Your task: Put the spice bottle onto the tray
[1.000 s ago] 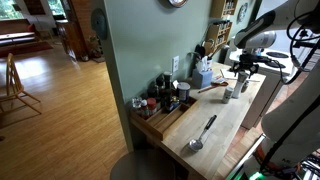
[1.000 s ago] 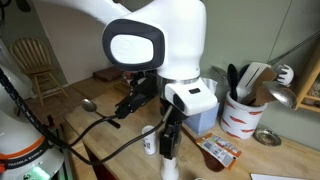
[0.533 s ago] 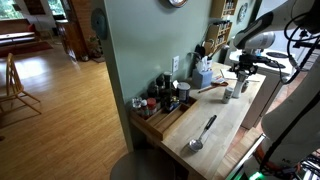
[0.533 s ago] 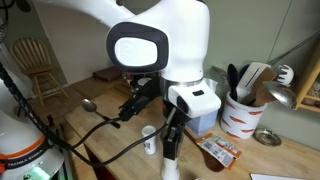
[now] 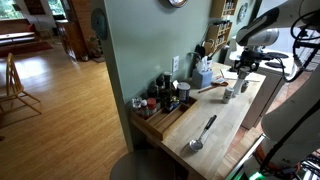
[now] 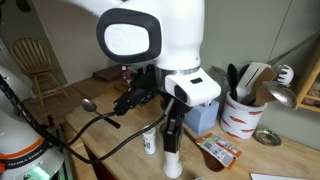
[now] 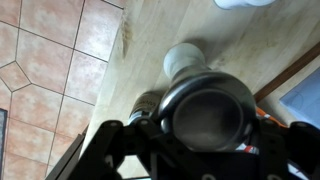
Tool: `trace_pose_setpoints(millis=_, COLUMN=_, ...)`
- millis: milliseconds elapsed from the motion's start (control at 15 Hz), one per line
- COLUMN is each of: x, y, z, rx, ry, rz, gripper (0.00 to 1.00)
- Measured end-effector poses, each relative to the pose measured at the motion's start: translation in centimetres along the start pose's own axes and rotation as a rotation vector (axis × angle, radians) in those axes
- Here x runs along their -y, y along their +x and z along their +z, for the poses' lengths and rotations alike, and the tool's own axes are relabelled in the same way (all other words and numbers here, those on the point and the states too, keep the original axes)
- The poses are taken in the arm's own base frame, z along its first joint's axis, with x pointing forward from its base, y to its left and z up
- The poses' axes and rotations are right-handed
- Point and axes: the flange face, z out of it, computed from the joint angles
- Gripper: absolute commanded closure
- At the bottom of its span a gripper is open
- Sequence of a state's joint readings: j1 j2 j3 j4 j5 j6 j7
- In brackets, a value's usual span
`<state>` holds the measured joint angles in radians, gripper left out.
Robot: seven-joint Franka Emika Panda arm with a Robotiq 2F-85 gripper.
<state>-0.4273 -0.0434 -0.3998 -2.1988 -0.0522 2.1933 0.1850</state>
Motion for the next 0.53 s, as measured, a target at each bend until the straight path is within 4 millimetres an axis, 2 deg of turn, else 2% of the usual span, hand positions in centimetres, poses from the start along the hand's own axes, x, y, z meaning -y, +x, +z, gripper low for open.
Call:
trace_pose_setpoints(millis=267, x=-0.9, y=-2.0, z=-3.7, rx=-0.06, ry=0.057, rz=-0.101, gripper=0.63)
trace_pose_setpoints(millis=533, x=-1.7, y=-4.7, z=-6.6, rx=-0.102, ry=0.113, rz=-0.25, gripper=0.63)
